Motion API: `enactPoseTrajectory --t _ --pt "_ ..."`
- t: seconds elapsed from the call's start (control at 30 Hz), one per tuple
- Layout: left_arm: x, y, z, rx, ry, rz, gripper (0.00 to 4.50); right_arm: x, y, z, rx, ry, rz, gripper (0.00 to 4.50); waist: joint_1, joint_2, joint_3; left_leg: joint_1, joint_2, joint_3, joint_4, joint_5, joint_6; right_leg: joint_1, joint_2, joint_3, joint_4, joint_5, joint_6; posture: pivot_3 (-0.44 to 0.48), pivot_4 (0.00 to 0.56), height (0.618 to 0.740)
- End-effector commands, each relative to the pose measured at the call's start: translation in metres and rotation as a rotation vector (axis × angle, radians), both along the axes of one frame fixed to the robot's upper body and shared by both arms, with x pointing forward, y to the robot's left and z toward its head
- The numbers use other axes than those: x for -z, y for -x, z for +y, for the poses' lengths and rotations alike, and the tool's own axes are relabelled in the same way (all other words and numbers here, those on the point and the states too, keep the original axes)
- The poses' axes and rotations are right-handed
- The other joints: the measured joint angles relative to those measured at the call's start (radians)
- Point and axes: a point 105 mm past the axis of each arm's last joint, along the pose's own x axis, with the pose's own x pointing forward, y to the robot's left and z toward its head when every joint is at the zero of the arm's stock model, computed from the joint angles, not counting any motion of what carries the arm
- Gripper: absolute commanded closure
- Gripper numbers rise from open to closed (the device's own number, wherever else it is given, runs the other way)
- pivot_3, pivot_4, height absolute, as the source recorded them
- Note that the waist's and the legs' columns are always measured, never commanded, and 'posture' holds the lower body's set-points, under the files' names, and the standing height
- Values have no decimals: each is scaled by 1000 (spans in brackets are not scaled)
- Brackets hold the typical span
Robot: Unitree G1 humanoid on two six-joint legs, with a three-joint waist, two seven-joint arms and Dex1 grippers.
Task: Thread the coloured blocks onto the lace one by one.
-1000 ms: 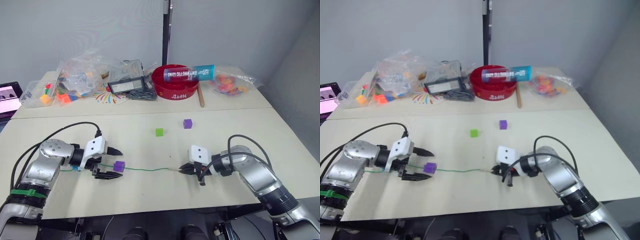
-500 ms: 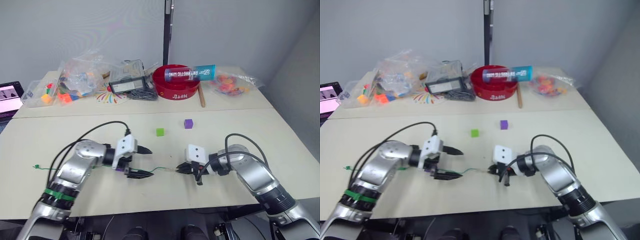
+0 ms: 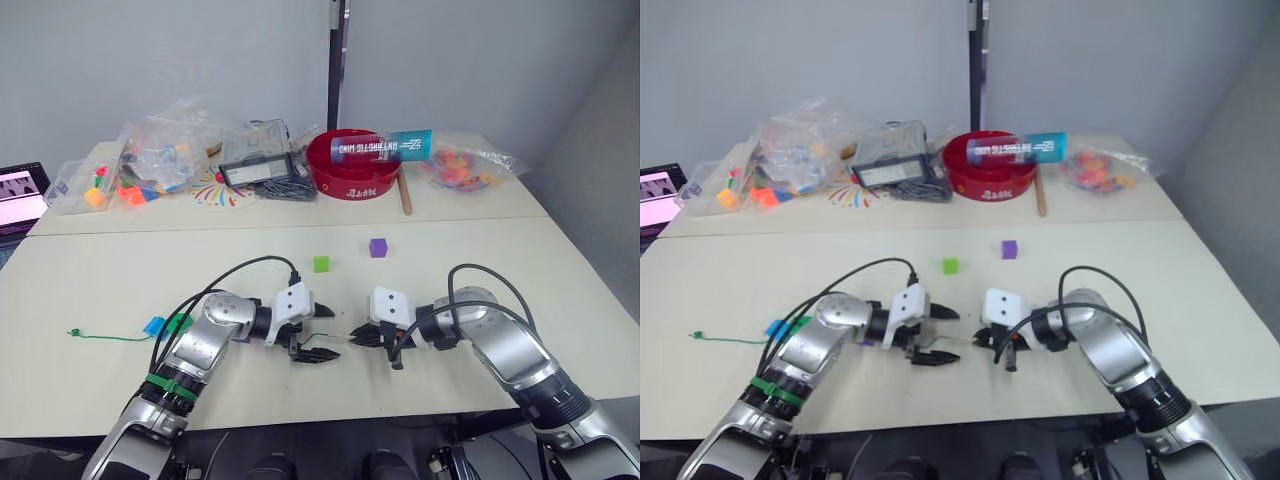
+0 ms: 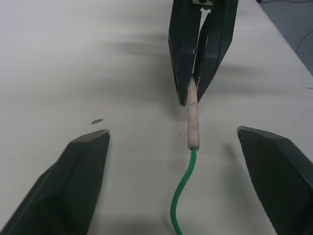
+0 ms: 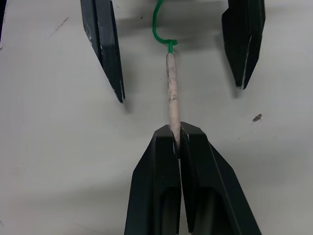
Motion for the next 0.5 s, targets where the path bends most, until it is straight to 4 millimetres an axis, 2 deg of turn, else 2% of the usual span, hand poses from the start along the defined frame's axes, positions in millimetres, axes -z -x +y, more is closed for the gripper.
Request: enactPoseTrajectory --t 0.03,0.33,0.5 --pt "-10 -4 -6 9 17 -47 1578 -13 1 5 -20 -25 -42 4500 -1 0 0 0 0 0 0 0 0 0 0 0 0 0 0 0 150 740" --pt "-7 -5 -3 4 3 -46 4476 -14 0 4 -16 -22 -44 4500 -1 0 0 0 0 0 0 0 0 0 0 0 0 0 0 0 150 740" --pt "-6 -5 -1 4 -1 -45 4476 -14 0 3 -15 -22 -45 4500 -3 0 0 0 0 -1 0 0 0 0 0 0 0 0 0 0 150 740"
